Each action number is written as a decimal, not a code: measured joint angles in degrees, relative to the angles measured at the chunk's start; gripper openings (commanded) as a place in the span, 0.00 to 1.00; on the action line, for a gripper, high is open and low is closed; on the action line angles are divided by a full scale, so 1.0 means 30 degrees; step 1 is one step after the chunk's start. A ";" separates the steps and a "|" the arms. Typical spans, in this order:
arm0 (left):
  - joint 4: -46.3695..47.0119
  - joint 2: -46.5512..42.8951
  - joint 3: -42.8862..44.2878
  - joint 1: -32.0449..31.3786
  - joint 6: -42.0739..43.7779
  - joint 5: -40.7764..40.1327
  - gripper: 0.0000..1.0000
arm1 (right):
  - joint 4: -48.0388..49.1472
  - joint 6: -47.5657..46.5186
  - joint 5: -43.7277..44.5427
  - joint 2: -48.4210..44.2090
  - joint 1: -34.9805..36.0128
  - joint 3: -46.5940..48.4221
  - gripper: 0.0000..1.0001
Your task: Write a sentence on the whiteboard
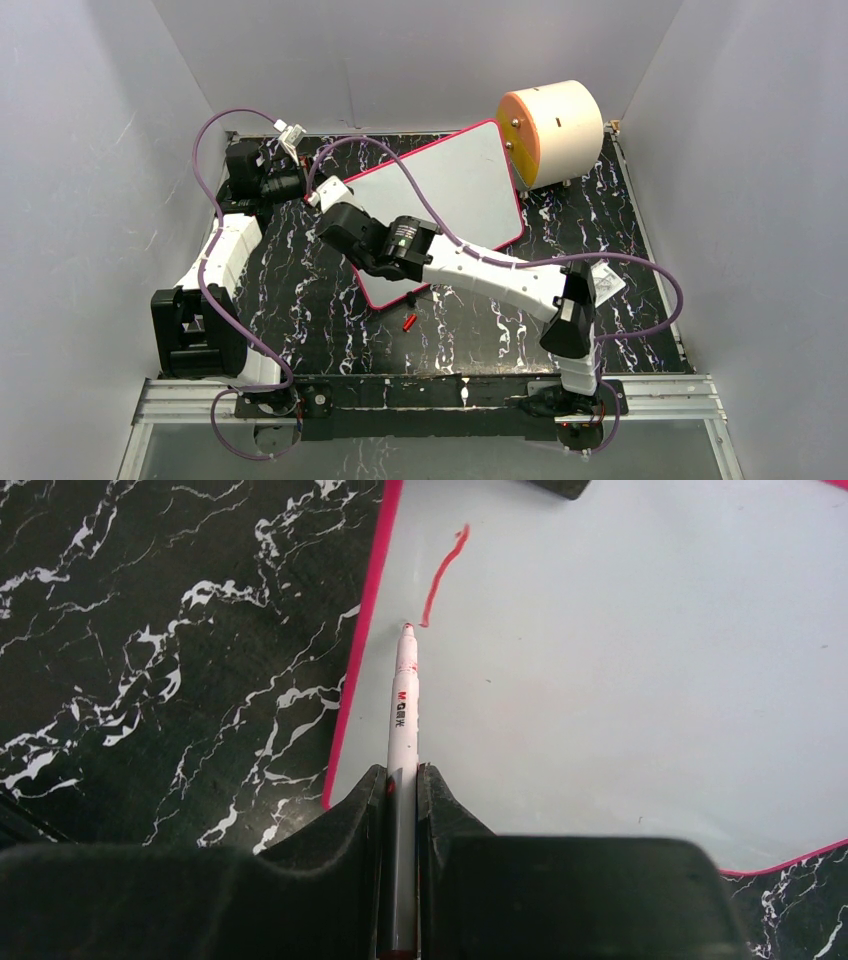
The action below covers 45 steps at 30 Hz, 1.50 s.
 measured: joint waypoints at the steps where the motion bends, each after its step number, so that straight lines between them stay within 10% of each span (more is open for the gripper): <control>1: -0.0007 0.0000 0.0000 0.0000 0.0000 0.0000 0.00 | 0.0138 -0.0015 0.0160 -0.0153 -0.0007 -0.0131 0.00; 45: -0.0044 0.0000 0.0000 -0.0007 0.0000 0.0000 0.00 | 0.1865 -0.0474 0.1275 -0.0379 -0.0189 -0.0780 0.00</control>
